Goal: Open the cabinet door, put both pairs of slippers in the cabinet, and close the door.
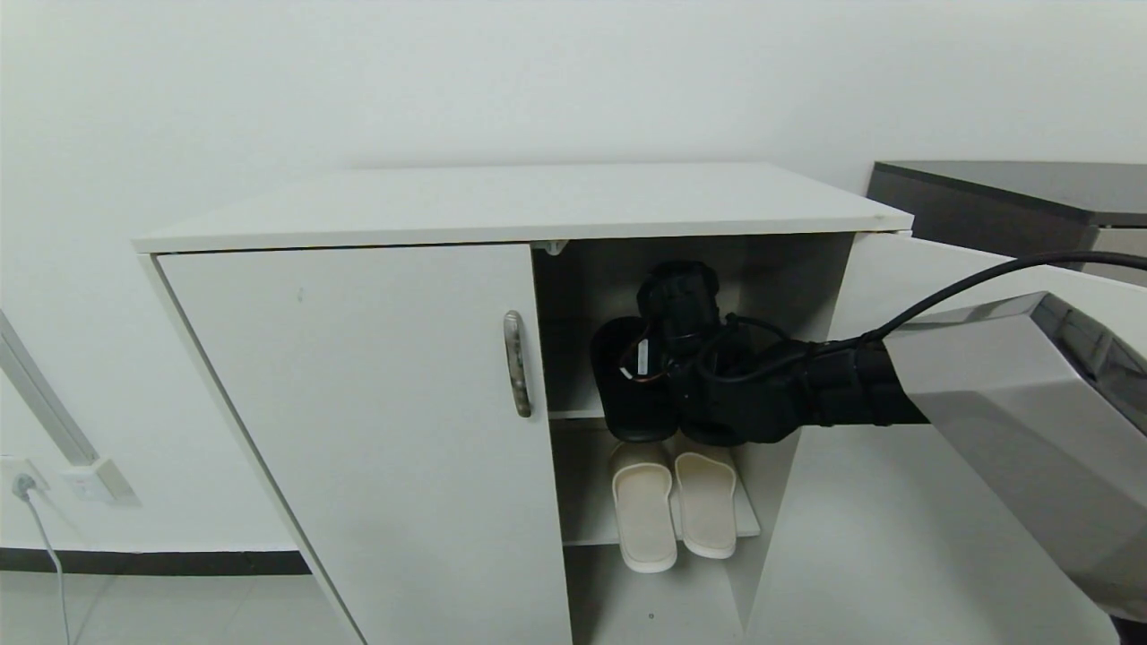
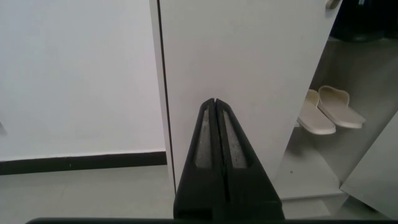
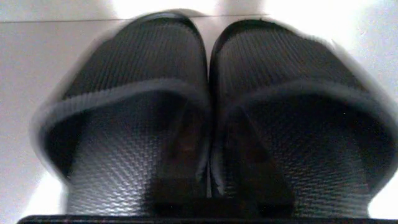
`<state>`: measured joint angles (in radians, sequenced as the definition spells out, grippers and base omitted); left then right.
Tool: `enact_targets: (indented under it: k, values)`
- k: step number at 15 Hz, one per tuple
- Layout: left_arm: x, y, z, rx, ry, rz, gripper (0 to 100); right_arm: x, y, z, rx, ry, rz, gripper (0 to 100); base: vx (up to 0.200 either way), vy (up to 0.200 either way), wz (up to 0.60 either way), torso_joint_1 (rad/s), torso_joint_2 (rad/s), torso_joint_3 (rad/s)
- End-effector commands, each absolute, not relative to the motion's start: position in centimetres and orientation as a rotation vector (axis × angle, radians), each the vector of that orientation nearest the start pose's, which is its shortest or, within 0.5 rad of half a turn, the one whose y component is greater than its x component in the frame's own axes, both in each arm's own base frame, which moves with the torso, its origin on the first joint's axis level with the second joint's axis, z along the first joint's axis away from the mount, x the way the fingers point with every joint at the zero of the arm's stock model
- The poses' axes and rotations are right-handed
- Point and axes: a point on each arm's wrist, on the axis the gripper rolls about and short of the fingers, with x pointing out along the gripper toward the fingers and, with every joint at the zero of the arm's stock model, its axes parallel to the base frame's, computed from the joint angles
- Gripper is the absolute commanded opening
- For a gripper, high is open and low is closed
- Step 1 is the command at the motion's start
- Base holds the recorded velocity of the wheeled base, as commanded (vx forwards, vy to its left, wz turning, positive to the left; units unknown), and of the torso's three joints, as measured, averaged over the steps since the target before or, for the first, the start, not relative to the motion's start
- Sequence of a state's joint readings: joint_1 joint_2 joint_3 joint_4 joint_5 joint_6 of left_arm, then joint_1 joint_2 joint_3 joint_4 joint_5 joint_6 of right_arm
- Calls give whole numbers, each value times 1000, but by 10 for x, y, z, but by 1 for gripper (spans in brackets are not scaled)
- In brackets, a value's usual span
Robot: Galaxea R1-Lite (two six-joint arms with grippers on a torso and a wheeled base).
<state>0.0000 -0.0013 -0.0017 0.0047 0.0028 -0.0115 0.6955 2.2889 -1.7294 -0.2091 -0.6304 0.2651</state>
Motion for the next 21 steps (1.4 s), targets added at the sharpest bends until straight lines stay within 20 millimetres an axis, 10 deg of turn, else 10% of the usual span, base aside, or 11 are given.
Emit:
enact_targets:
  k: [1, 11, 16, 21]
  values:
    - [-23, 0, 75, -12, 3, 3, 0, 362, 296, 172, 45, 280, 44, 100, 0, 0, 0, 0, 0, 0]
    - [-23, 0, 75, -12, 3, 3, 0, 251, 268, 202, 25, 290, 193, 100, 0, 0, 0, 0, 0, 0]
    - [-23, 0, 75, -12, 3, 3, 0, 183, 244, 180, 6, 280, 431, 100, 0, 0, 0, 0, 0, 0]
    - [-23, 0, 75, -12, 3, 3, 0, 171, 238, 164, -7, 220, 514, 100, 0, 0, 0, 0, 0, 0]
